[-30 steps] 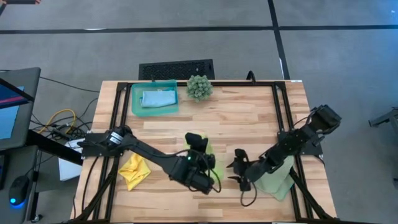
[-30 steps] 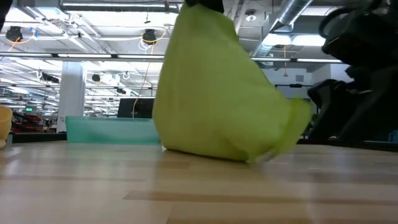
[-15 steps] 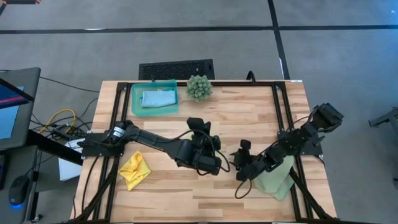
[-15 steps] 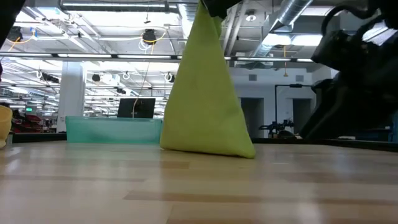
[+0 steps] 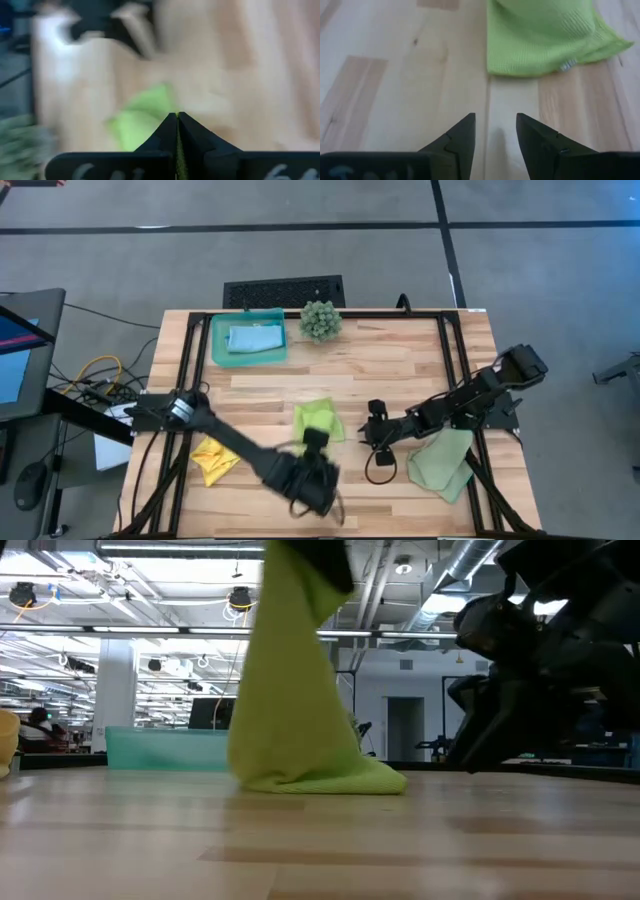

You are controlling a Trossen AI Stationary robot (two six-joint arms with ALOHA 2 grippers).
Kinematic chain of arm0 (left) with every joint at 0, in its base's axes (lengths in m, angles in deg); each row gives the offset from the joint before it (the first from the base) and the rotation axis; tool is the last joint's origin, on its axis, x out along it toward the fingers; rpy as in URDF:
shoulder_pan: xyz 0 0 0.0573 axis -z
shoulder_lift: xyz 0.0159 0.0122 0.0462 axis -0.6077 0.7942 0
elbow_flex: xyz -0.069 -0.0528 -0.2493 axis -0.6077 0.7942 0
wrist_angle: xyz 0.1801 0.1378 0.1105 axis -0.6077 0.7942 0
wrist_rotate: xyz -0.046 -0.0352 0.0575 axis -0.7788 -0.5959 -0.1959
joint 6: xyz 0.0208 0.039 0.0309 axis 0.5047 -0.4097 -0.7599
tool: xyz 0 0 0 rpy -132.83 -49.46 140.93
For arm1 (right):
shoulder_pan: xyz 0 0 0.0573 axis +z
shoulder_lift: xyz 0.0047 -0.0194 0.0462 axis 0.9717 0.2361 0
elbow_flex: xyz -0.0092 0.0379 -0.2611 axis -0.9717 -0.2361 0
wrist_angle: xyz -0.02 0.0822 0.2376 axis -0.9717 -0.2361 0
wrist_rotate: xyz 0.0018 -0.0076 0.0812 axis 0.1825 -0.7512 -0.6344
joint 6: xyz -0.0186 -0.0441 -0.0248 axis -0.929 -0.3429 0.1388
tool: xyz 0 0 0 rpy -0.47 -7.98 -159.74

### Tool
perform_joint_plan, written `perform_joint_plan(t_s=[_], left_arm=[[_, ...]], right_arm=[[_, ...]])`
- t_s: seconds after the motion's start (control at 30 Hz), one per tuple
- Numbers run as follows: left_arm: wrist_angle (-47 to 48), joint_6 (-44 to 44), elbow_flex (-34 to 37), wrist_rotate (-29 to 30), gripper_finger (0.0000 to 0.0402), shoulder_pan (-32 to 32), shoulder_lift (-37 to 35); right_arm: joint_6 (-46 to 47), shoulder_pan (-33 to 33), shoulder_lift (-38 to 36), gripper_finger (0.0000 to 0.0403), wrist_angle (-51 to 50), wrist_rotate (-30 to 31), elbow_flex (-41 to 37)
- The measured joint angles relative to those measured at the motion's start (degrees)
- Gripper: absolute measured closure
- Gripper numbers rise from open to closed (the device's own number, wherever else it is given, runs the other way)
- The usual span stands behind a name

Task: Fold microfiber towels
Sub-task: Fold the light green microfiber cloth

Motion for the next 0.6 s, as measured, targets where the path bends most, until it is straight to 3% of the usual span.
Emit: perform_joint_plan(t_s=[0.3,0.47,0.6], left_arm=[[-14.39,6.11,9.78,-2.47,0.0401,9.26,0.05],[-22.84,4.8,13.41,-0.8,0.0401,10.95,0.06],[-24.05,5.19,14.33,-0.49,0.0401,10.75,0.06]], right_arm=[[-1.48,-1.18,3.95,0.0201,6.68,-2.28,0.15],[-1.6,-6.15,1.36,0.0169,9.04,-7.25,0.35],[-1.62,-11.39,1.21,0.0164,10.64,-9.61,1.49]])
